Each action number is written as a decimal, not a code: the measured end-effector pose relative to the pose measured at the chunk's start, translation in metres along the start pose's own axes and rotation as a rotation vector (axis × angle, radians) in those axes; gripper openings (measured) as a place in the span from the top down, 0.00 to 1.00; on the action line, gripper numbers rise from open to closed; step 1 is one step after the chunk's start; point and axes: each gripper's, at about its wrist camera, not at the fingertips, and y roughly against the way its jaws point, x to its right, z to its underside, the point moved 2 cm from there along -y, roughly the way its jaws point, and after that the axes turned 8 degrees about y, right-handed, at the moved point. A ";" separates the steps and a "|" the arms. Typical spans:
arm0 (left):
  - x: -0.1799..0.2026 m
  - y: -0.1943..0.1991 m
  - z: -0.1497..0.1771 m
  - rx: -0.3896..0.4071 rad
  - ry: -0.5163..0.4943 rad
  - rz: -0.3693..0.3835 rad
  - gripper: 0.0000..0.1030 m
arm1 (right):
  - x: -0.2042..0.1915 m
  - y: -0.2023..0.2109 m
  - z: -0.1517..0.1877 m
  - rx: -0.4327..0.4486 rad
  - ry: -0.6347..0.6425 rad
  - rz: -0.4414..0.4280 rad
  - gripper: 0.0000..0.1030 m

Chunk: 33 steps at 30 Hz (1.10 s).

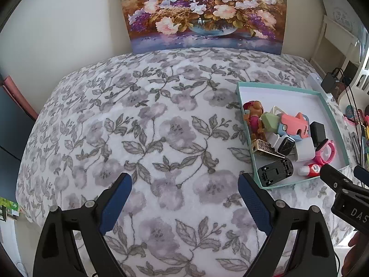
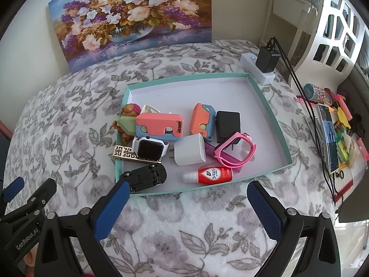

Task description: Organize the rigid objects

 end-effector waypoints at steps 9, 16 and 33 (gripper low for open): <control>-0.002 -0.001 0.000 -0.002 0.003 -0.011 0.09 | 0.000 -0.001 0.001 -0.003 0.001 0.000 0.00; -0.001 -0.002 0.000 -0.010 0.006 -0.012 0.09 | 0.000 -0.001 0.001 -0.004 0.001 -0.001 0.00; -0.003 -0.003 0.000 -0.009 0.015 -0.015 0.09 | 0.000 -0.002 0.001 -0.004 0.001 0.000 0.00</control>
